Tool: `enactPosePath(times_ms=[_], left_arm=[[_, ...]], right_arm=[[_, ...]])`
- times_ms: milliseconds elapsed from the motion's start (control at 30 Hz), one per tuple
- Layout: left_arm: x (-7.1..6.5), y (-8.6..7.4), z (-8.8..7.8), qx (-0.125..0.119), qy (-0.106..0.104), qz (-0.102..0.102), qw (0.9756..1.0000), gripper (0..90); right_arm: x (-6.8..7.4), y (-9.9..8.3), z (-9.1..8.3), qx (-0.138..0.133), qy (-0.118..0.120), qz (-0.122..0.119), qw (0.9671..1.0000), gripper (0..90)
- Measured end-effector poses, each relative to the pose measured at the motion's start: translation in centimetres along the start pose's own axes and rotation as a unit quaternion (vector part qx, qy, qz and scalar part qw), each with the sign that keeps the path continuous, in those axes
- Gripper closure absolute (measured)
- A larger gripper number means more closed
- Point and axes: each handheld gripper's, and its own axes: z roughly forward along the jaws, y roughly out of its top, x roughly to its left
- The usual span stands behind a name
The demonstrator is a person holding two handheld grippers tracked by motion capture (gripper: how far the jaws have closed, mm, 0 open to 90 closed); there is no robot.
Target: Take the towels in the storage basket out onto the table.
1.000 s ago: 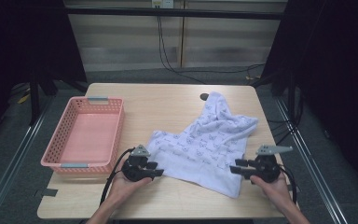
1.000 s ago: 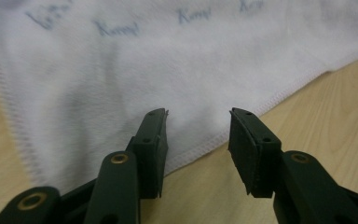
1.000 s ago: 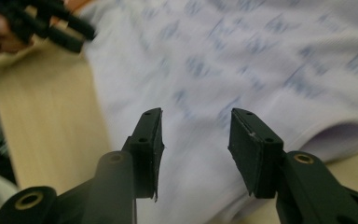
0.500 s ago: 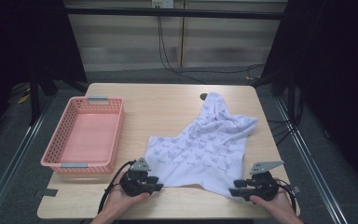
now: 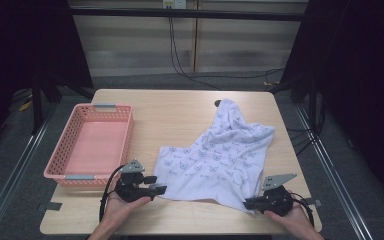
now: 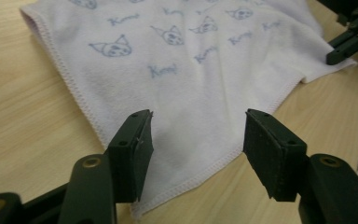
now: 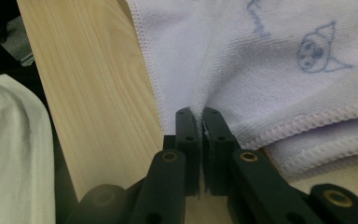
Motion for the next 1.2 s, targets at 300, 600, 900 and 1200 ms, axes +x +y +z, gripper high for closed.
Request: enactPosePath(times_ms=[300,600,900,1200], left_arm=[[0.7,0.1,0.9,0.010,0.023,-0.017,0.9995,37.0],[0.2,0.0,2.4,0.043,0.035,0.013,0.9984,40.6],[-1.3,0.1,2.2,0.048,0.014,0.048,0.9976,85.7],[-0.2,3.0,-0.4,-0.044,-0.027,0.016,0.9986,87.5]], right_arm=[[-1.6,0.0,-2.5,-0.067,-0.011,0.046,0.9967,88.4],[-2.1,0.3,-2.7,-0.081,-0.013,0.053,0.9952,88.3],[-2.0,0.8,-2.6,-0.090,-0.013,0.052,0.9945,88.2],[-3.6,2.5,-3.8,-0.125,-0.024,0.064,0.9898,88.3]])
